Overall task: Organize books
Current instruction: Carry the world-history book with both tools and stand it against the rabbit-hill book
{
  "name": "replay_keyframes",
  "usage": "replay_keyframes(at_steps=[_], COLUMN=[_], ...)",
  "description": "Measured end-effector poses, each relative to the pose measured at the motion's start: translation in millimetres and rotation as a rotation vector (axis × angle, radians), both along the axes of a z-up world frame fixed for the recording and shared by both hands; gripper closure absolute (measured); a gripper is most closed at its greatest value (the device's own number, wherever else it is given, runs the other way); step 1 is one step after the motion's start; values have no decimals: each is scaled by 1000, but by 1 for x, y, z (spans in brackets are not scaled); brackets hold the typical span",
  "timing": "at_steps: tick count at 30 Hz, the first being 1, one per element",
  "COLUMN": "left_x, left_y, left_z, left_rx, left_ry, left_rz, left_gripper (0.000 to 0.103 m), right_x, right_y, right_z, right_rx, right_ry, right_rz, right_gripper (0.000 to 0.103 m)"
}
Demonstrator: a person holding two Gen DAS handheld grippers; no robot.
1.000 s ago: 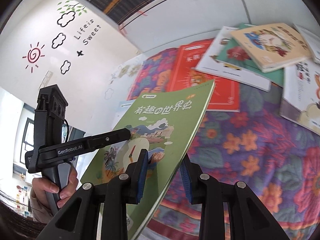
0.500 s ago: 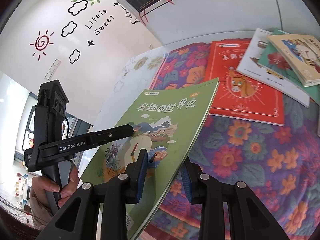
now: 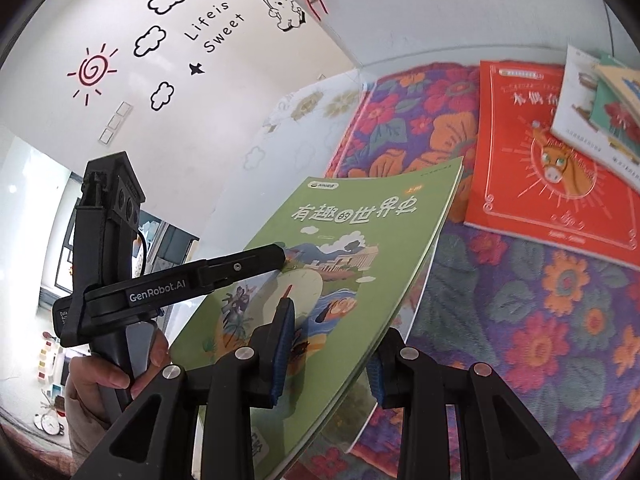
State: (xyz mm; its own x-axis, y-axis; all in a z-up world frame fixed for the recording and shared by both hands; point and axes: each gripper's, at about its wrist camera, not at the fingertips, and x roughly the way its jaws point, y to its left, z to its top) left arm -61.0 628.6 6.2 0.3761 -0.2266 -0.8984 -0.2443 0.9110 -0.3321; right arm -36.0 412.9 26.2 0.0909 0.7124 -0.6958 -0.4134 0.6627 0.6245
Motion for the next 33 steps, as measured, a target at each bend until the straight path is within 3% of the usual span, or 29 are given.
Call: replay_keyframes(at_steps=[5,9,12,26,33], left_x=[-2,1,4,5,6], left_y=[10,6,0,3,1], left_z=[-12,-15,-12,-15,-11], left_rx=[0,-69,-15,-2,44], left_ry=[19,-6,-4,15,31], left_rz=[5,-22,-27,-5,3], left_gripper=[58,59,59,59,59], right_x=[1,1,1,2,3], right_y=[8,16,20,19,22], right_z=[-19,-33,-43,-53,-50], right_rx=[-8,-26,-18,1,-32], right_ry=[63,95,138,166,191], right_rz=[-1,-4,-3,-3,5], right_gripper=[72,72,72,72,71])
